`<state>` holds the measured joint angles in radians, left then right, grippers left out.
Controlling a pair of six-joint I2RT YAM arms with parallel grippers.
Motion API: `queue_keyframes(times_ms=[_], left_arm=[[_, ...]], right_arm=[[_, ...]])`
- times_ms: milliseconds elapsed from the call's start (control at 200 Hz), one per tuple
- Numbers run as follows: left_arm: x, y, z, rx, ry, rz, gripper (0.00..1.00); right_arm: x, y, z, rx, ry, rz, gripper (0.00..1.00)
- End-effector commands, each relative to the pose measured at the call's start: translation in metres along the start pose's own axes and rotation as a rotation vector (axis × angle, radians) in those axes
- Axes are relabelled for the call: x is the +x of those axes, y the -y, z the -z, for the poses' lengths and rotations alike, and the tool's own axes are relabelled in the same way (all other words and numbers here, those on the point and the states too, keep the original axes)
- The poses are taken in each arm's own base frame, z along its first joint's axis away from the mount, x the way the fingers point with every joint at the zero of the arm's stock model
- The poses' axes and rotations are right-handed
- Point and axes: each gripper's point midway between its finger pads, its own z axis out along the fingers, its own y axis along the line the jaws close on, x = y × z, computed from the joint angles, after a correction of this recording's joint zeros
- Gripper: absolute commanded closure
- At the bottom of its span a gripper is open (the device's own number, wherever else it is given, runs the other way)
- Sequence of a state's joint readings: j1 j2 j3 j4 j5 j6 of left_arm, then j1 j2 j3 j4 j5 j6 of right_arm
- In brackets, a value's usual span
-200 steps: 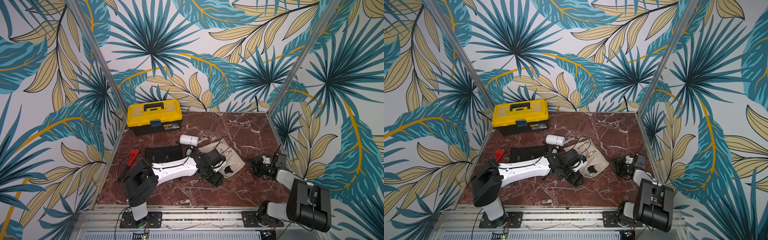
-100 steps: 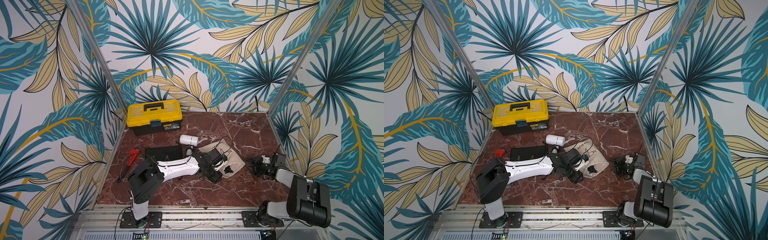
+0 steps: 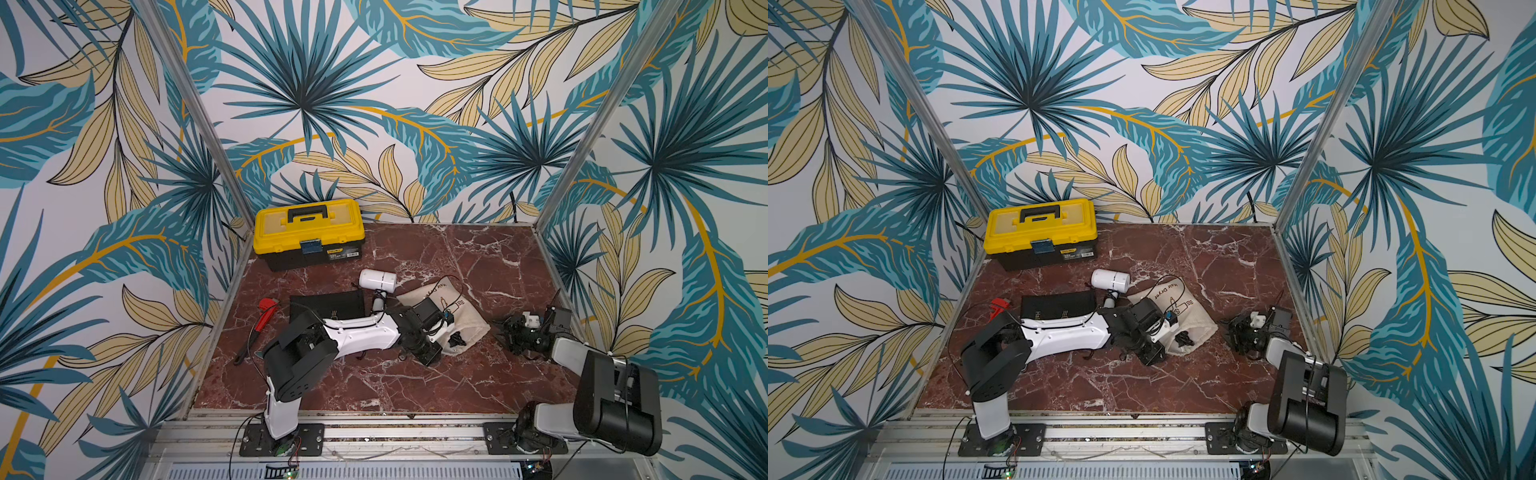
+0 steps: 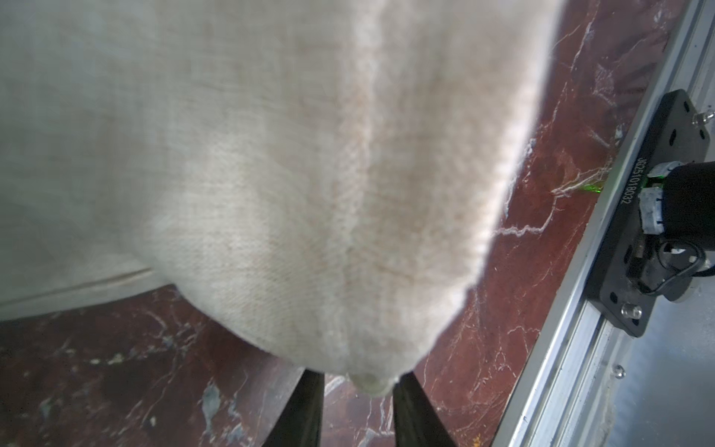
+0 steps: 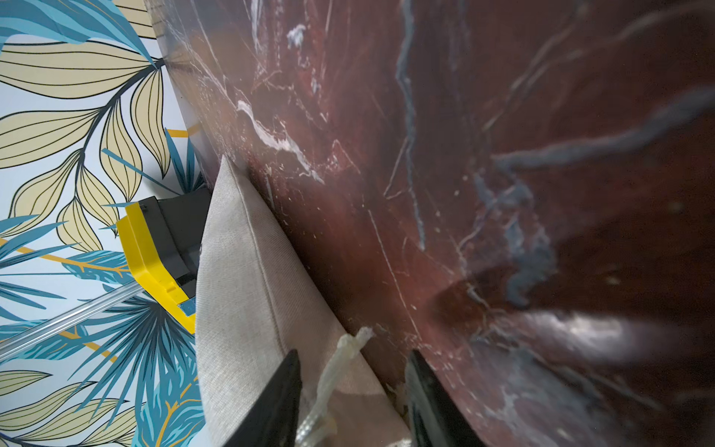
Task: Pack away hair dryers
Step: Pull the drawstrings on both sides of the drawstring bag.
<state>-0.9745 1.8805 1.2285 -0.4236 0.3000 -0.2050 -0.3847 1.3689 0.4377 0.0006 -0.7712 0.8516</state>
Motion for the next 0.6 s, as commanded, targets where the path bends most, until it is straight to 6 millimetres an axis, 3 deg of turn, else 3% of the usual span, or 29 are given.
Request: queue_keyframes(times_ms=[0,90,195,300,431,596], left_arm=[[-0.0004,-0.0031,-0.0011,0.012,0.021,-0.017,0.69],[-0.0015,-0.0009,-0.0011,0.022,0.023,-0.019,0.67],[-0.0024,-0.0012,-0.0005,0.021,0.028,-0.017,0.55],[-0.0037,0.0036,0.0001,0.042,0.035,-0.021,0.52],[-0.0044,0.0044,-0.0037,0.053,0.035,-0.015,0.53],[-0.0001,0.0031,-0.0080,0.056,0.021,-0.019,0.65]], right_arm=[[0.0038,0.0072,-0.0005,0.015,-0.008,-0.002,0.55],[0.0035,0.0061,-0.0003,0.011,-0.007,-0.005,0.55],[0.0027,0.0033,0.0006,0.005,-0.004,-0.002,0.55],[0.0014,0.0016,0.0012,0.004,-0.001,-0.001,0.55],[0.0012,0.0013,0.0009,0.004,-0.002,-0.004,0.55],[0.0000,0.0004,0.0010,0.004,0.001,-0.002,0.55]])
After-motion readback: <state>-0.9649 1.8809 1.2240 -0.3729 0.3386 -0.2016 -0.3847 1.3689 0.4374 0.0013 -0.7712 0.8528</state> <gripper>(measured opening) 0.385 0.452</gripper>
